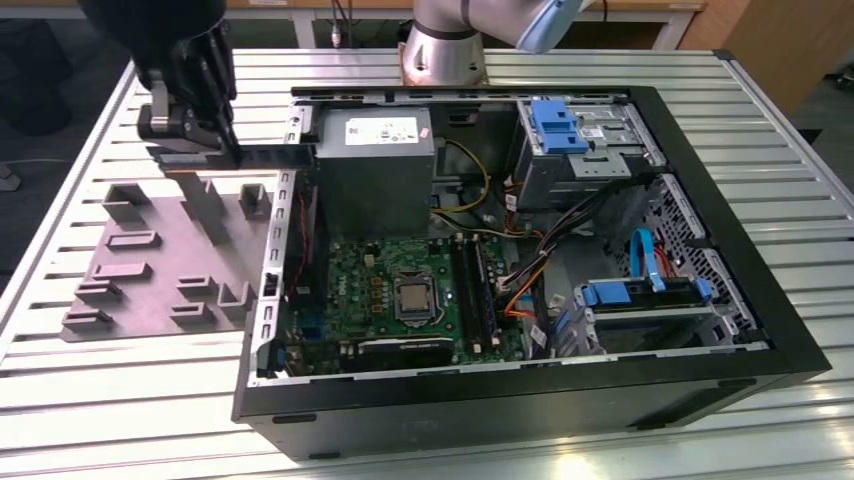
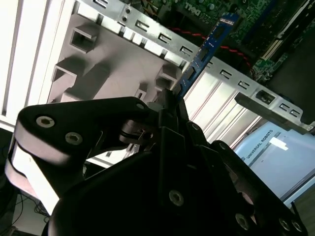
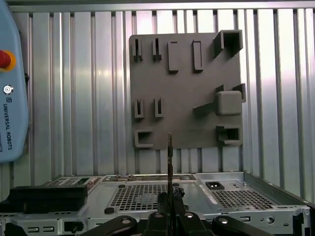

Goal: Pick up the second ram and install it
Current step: 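Pick up the second ram and move it above second insertion slot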

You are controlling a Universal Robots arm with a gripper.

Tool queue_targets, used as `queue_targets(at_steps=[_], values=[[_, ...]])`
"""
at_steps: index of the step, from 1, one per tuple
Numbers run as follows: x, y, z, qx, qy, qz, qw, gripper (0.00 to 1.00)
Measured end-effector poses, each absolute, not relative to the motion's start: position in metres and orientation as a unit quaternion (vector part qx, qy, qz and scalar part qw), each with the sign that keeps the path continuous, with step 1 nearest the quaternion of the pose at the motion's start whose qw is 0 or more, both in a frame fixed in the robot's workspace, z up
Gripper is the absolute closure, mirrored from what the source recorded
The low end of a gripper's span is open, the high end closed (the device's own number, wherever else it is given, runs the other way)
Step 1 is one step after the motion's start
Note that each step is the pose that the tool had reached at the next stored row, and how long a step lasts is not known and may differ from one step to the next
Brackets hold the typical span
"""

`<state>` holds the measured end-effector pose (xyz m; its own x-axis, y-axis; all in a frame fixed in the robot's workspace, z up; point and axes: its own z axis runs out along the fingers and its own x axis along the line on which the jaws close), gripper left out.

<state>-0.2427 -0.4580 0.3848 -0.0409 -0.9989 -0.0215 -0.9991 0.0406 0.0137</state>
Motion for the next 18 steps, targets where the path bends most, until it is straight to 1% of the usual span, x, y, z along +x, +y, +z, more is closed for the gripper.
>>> queue_targets(at_steps=[18], values=[[-0.206, -0.458, 0.385, -0.692, 0.721, 0.012, 0.003, 0.85]])
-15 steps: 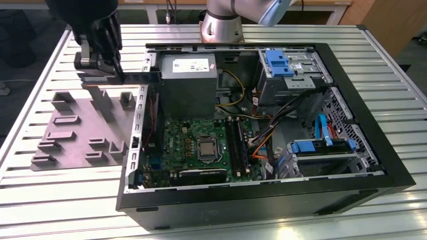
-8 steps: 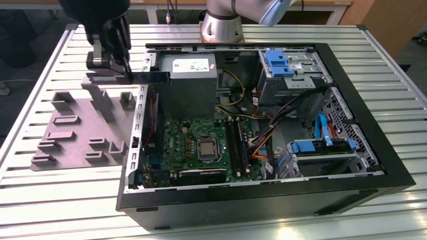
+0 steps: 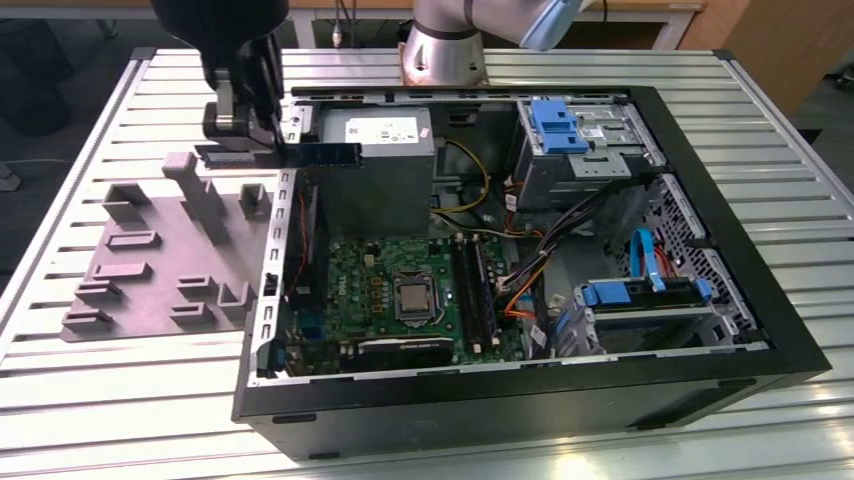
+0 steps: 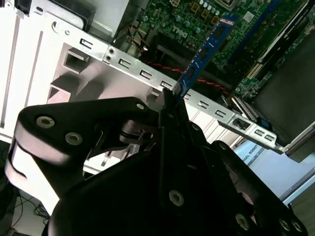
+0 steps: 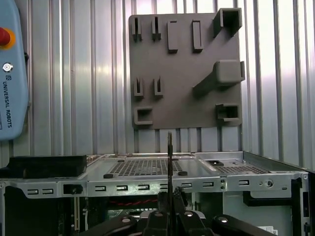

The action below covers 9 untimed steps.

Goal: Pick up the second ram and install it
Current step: 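Pick up the second ram and move it above second insertion slot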

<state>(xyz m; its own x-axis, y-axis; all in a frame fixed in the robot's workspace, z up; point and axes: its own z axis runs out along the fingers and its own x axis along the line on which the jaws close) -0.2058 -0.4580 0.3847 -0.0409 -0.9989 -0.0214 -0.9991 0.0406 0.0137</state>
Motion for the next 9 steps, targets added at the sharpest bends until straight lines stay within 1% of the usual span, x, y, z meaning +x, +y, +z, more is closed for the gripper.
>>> queue_targets(at_steps=[9], values=[[-0.189, -0.458, 0.385, -0.692, 0.721, 0.012, 0.003, 0.85]])
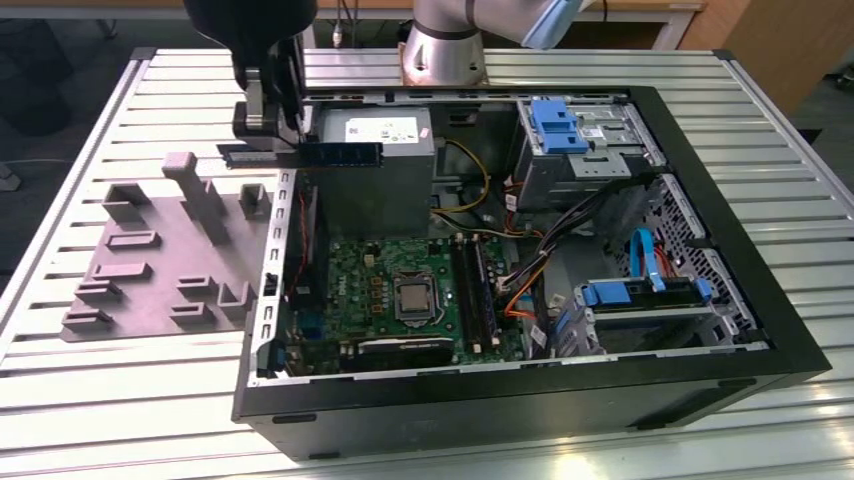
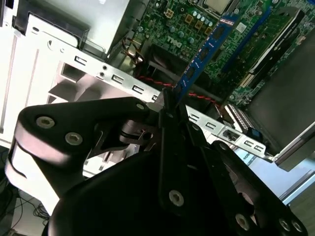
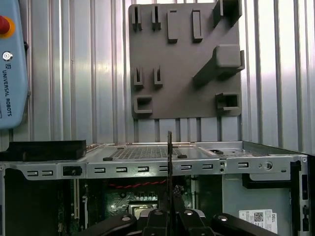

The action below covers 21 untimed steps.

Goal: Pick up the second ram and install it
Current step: 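Pick up the second ram and move it above second insertion slot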

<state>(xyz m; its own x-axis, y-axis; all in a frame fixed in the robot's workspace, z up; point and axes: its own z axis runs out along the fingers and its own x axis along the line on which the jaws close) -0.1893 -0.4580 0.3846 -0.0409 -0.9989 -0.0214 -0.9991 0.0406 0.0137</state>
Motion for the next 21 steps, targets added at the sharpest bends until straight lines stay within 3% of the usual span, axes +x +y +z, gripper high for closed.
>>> queue_targets(at_steps=[21], values=[[-0.170, -0.458, 0.385, -0.692, 0.721, 0.012, 0.003, 0.85]])
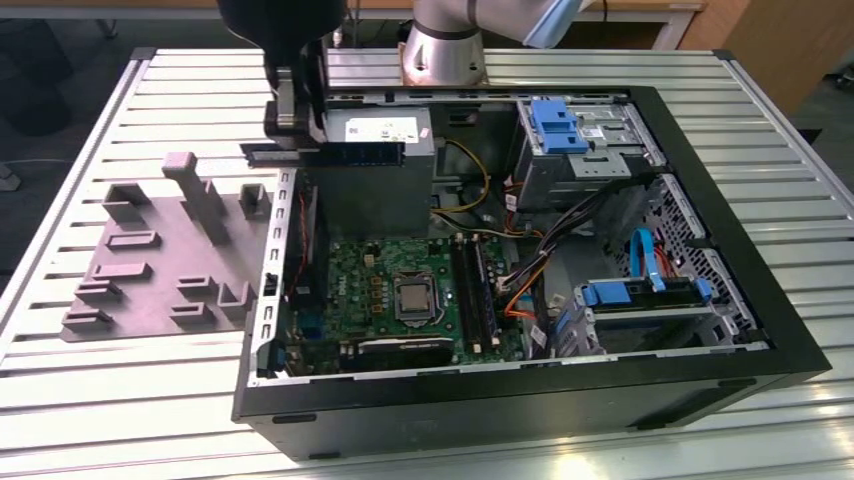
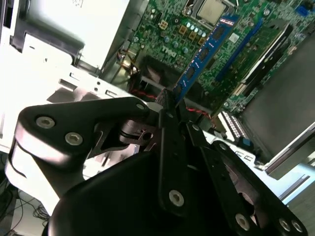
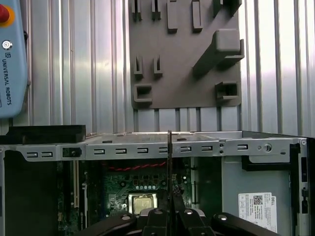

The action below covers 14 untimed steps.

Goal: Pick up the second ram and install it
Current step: 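Pick up the second ram and move it above second insertion slot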

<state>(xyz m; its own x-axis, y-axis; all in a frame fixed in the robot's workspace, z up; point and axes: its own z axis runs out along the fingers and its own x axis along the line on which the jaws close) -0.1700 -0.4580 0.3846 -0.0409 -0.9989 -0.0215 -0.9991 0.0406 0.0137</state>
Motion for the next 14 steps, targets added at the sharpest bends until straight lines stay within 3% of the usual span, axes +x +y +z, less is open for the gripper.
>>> queue_targets(at_steps=[14], values=[[-0.126, -0.458, 0.385, -0.693, 0.721, 0.012, 0.003, 0.85]])
